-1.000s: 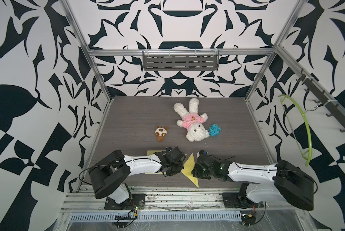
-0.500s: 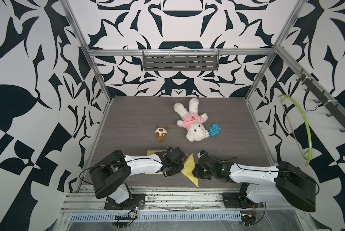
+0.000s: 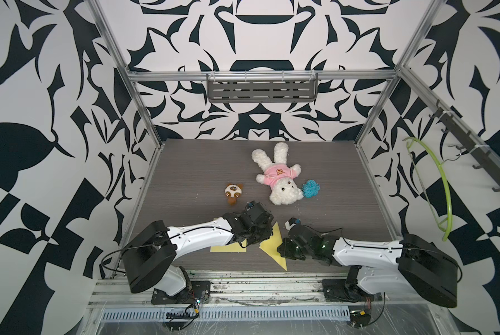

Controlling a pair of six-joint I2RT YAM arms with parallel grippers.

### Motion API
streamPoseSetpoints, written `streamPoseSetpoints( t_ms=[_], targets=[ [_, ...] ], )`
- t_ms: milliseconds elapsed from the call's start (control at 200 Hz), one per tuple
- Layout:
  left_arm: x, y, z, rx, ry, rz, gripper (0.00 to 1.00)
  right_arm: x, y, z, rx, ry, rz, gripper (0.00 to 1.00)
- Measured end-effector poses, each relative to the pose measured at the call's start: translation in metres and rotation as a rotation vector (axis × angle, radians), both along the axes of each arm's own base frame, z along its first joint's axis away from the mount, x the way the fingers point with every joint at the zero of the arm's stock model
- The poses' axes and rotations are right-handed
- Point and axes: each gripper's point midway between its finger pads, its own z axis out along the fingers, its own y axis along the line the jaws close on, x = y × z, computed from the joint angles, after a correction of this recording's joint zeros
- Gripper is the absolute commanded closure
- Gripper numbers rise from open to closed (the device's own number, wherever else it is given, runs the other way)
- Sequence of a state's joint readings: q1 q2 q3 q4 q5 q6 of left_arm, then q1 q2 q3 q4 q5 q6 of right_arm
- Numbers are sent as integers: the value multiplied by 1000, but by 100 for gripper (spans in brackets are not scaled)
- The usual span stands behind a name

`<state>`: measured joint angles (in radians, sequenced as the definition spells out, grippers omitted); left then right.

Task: Fold the square paper diagonally
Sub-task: Fold the paper at the center of the board.

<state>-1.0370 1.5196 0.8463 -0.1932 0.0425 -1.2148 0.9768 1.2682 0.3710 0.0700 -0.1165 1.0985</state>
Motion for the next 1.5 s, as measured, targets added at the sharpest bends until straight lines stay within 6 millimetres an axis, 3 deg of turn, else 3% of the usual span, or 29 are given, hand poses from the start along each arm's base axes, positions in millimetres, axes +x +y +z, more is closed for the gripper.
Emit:
streamPoseSetpoints(
  t_ms=[290,645,810,1500],
  targets=[
    [-18,17,-54,91,100,-8,100,0,0,0,-2,-2,7,100],
    [-17,6,-55,55,91,-20,100,-2,-2,0,-15,-7,22,100],
    [-17,7,-55,59,86,-21,100,-6,-9,0,-62,6,41,91],
    [-18,7,-56,72,68,-20,100,-24,-40,5,-184,34,90,93]
  ],
)
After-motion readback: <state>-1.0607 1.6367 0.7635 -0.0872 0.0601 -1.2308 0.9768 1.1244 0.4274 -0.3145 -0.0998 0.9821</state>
